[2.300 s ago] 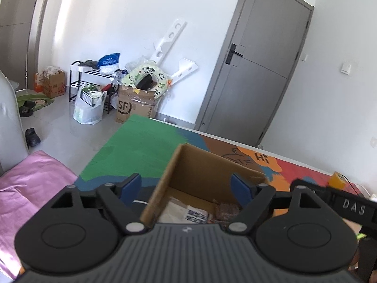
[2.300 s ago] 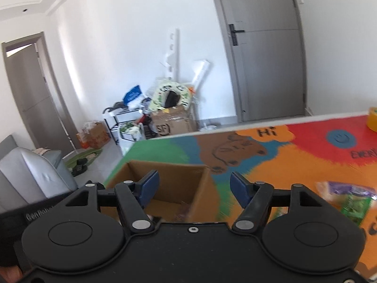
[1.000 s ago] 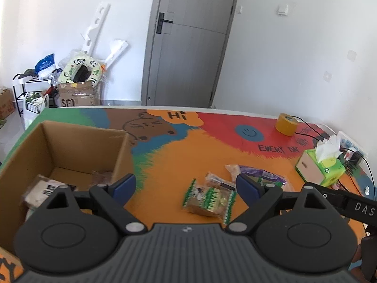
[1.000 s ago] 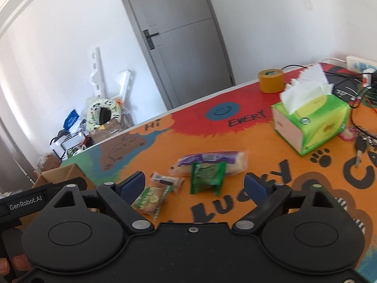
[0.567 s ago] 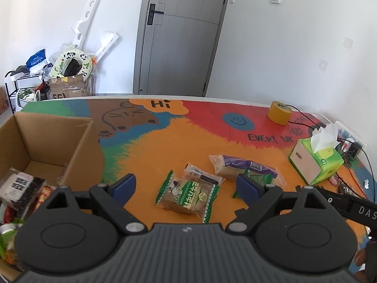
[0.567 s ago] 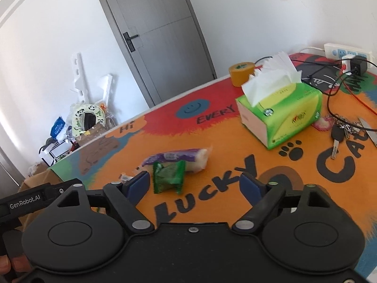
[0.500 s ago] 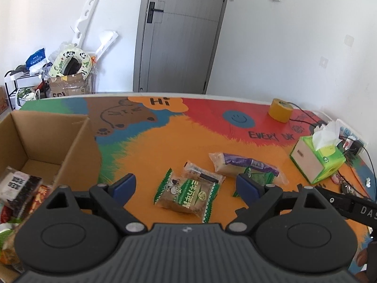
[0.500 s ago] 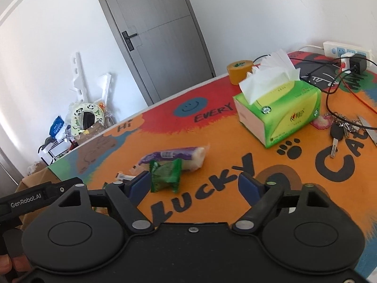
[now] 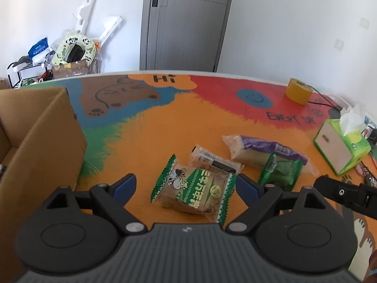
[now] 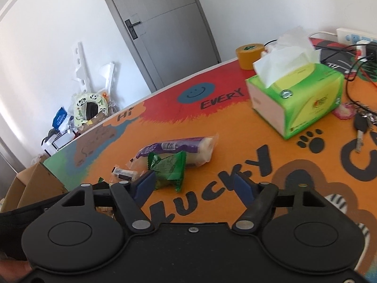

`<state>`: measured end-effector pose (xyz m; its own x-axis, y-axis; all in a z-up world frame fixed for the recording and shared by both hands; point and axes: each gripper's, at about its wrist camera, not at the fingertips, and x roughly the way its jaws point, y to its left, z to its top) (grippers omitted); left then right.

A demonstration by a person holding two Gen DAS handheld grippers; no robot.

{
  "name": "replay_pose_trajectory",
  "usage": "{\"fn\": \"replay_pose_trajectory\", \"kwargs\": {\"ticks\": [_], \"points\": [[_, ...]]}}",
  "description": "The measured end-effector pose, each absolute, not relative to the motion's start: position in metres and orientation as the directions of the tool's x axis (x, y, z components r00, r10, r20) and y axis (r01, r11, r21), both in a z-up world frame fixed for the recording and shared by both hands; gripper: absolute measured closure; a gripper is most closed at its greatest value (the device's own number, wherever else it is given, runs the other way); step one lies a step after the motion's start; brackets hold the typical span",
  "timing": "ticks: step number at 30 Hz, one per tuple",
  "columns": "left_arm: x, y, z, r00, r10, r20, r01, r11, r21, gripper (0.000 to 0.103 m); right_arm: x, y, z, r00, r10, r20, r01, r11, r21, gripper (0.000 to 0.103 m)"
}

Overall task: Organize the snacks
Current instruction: 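Grasp the green-striped bread pack with the left tool while the right tool grasps the green candy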

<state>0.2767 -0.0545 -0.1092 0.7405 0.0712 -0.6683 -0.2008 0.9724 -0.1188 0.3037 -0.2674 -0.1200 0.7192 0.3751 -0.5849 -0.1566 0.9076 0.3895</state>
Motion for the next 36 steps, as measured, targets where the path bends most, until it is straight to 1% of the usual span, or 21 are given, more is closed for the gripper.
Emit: {"fn": "replay_pose_trajectory", "kwargs": {"ticks": [5,8,11,14,15,16,17,18,20,22,25,27,28,29,30,31,32,34,36], "points": [[0.285,-0.053,-0.12,0.722,0.075,-0.687,-0.206,0.972,-0.11,0.013,0.316,-0.257,-0.123,0.711,0.382,-0.591,-0.164,0.906,0.39,0.03],[0.287,-0.055,-0.124,0.732,0.078,-0.677,-0.189,0.978,-0.092,0.013,0.321,-0.249,-0.125,0.701,0.39,-0.597,-0.174,0.905,0.388,0.03],[0.29,-0.053,-0.128,0.731,0.065,-0.679,-0.19,0.975,-0.112,0.013,0.325,-0.241,-0.125,0.696,0.393,-0.601,-0.185,0.907,0.379,0.03],[0.289,-0.053,-0.129,0.742,0.058,-0.668,-0.184,0.975,-0.12,0.018,0.326,-0.234,-0.126,0.696,0.394,-0.601,-0.192,0.908,0.373,0.03],[0.288,-0.052,-0.129,0.745,0.05,-0.665,-0.177,0.976,-0.124,0.024,0.327,-0.233,-0.126,0.696,0.394,-0.6,-0.193,0.908,0.373,0.03],[0.287,-0.053,-0.129,0.746,0.047,-0.664,-0.172,0.977,-0.124,0.036,0.328,-0.231,-0.126,0.695,0.398,-0.599,-0.197,0.907,0.373,0.03],[0.287,-0.052,-0.128,0.746,0.052,-0.664,-0.172,0.978,-0.117,0.043,0.329,-0.229,-0.126,0.694,0.4,-0.598,-0.202,0.906,0.372,0.03],[0.287,-0.051,-0.127,0.746,0.055,-0.664,-0.176,0.978,-0.117,0.056,0.331,-0.227,-0.127,0.693,0.401,-0.599,-0.206,0.907,0.368,0.03],[0.286,-0.045,-0.127,0.748,0.038,-0.663,-0.176,0.974,-0.143,0.062,0.334,-0.224,-0.127,0.693,0.401,-0.599,-0.215,0.908,0.359,0.03],[0.284,-0.041,-0.126,0.749,0.018,-0.663,-0.171,0.971,-0.167,0.073,0.338,-0.222,-0.128,0.691,0.399,-0.603,-0.216,0.91,0.355,0.03],[0.282,-0.04,-0.123,0.753,0.011,-0.658,-0.171,0.969,-0.179,0.077,0.341,-0.219,-0.131,0.682,0.402,-0.611,-0.216,0.909,0.357,0.03],[0.28,-0.04,-0.121,0.758,0.006,-0.652,-0.165,0.969,-0.182,0.078,0.34,-0.215,-0.132,0.682,0.398,-0.614,-0.22,0.912,0.346,0.03],[0.279,-0.04,-0.12,0.758,0.003,-0.652,-0.164,0.969,-0.186,0.079,0.341,-0.213,-0.133,0.681,0.397,-0.615,-0.221,0.912,0.345,0.034],[0.278,-0.039,-0.12,0.757,-0.002,-0.653,-0.165,0.967,-0.194,0.079,0.341,-0.212,-0.134,0.679,0.395,-0.618,-0.218,0.913,0.343,0.045],[0.277,-0.039,-0.12,0.757,-0.006,-0.653,-0.166,0.965,-0.202,0.079,0.341,-0.213,-0.135,0.673,0.397,-0.624,-0.217,0.913,0.346,0.052],[0.276,-0.038,-0.119,0.759,-0.009,-0.651,-0.165,0.965,-0.205,0.08,0.341,-0.213,-0.136,0.664,0.41,-0.625,-0.218,0.906,0.362,0.063],[0.274,-0.039,-0.117,0.763,-0.011,-0.647,-0.161,0.965,-0.207,0.081,0.338,-0.214,-0.136,0.662,0.419,-0.622,-0.221,0.902,0.372,0.064],[0.27,-0.04,-0.114,0.769,-0.015,-0.639,-0.154,0.966,-0.207,0.081,0.331,-0.213,-0.134,0.675,0.404,-0.617,-0.243,0.912,0.331,0.065],[0.267,-0.04,-0.112,0.772,-0.017,-0.635,-0.153,0.965,-0.213,0.081,0.323,-0.214,-0.133,0.675,0.41,-0.613,-0.25,0.909,0.333,0.065]]}}
